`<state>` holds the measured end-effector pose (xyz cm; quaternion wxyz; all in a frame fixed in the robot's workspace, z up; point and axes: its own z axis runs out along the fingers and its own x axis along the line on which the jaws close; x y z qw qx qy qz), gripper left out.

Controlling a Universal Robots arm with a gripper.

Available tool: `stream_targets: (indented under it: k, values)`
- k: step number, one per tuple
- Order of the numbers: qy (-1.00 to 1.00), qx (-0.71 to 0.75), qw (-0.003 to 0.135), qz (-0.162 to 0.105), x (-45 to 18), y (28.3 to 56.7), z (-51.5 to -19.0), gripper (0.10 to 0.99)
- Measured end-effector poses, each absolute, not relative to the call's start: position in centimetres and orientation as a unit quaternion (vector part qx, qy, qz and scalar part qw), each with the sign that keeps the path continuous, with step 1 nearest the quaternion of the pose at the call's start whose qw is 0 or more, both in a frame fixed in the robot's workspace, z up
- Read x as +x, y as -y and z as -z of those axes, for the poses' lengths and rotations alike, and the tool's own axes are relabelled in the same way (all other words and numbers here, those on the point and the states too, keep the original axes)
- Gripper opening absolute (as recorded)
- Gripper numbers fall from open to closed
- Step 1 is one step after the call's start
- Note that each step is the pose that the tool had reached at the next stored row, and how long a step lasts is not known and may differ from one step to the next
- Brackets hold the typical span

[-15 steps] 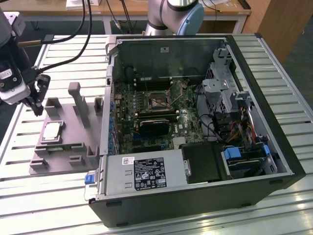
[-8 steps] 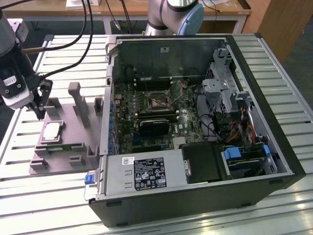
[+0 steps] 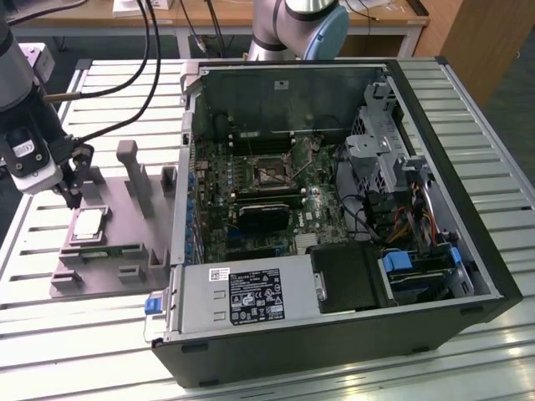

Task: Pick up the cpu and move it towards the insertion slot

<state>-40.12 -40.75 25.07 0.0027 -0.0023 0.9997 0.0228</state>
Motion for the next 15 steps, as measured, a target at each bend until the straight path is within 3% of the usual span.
stream_targets:
  k: [15]
  values:
    - [-1.000, 0.004, 0.005, -0.027, -40.4, 40.8, -23.0, 0.102]
